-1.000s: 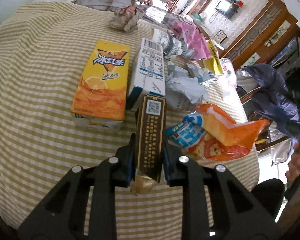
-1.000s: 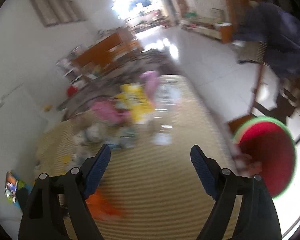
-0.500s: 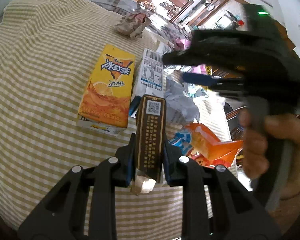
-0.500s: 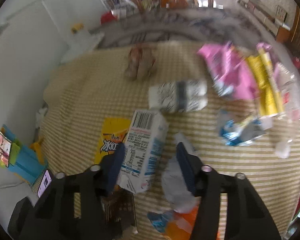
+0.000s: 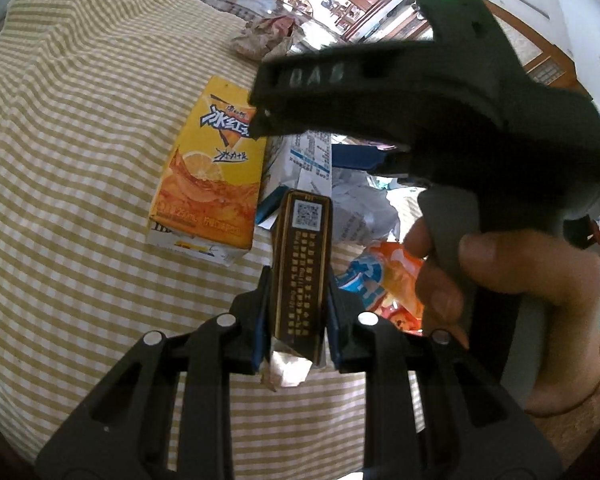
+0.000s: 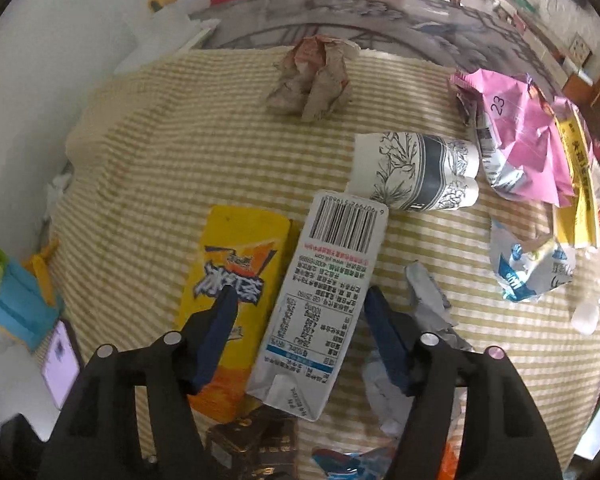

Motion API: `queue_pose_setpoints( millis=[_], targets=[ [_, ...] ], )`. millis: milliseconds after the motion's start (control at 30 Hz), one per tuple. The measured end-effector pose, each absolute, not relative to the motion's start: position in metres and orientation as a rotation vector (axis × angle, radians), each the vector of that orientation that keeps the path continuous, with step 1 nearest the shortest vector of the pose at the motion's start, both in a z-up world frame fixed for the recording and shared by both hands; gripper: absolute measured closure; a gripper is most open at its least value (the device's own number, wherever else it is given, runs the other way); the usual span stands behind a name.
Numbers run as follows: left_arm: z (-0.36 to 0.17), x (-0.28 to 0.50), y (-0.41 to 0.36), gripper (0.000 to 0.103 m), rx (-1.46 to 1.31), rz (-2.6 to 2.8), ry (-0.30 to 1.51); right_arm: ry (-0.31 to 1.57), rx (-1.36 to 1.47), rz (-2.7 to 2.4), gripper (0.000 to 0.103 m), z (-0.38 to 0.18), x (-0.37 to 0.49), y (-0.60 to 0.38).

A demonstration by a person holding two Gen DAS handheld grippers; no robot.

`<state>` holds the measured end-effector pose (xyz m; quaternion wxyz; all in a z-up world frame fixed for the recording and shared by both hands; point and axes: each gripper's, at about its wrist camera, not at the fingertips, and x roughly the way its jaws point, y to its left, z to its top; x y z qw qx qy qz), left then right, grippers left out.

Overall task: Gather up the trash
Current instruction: 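Grasp the white milk carton with the right tool while the left tool holds the brown wrapper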

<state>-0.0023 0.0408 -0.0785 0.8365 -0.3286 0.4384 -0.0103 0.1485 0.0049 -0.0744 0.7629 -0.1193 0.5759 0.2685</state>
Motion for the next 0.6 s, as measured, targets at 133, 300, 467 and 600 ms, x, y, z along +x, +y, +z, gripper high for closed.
queue_pose_setpoints(
  millis=[133, 300, 467, 600],
  targets=[
    [-0.08, 0.0, 0.042, 0.08, -0.693, -0.024, 0.932, 1.233, -0.24, 0.577, 0.06, -0.07, 0.153, -0.008],
    [-0.082, 0.001, 0.043, 0.08, -0.693, -0.021, 0.937, 1.186, -0.147, 0.594, 0.061, -0.05, 0.157, -0.03],
    [-0.084, 0.002, 0.042, 0.08, -0.691, -0.02, 0.943, 1.128, -0.087, 0.641, 0.061, -0.027, 0.151, -0.04],
    [-0.085, 0.003, 0.041, 0.08, -0.688, -0.019, 0.945, 1.099, -0.021, 0.687, 0.061, -0.01, 0.147, -0.048]
  ],
)
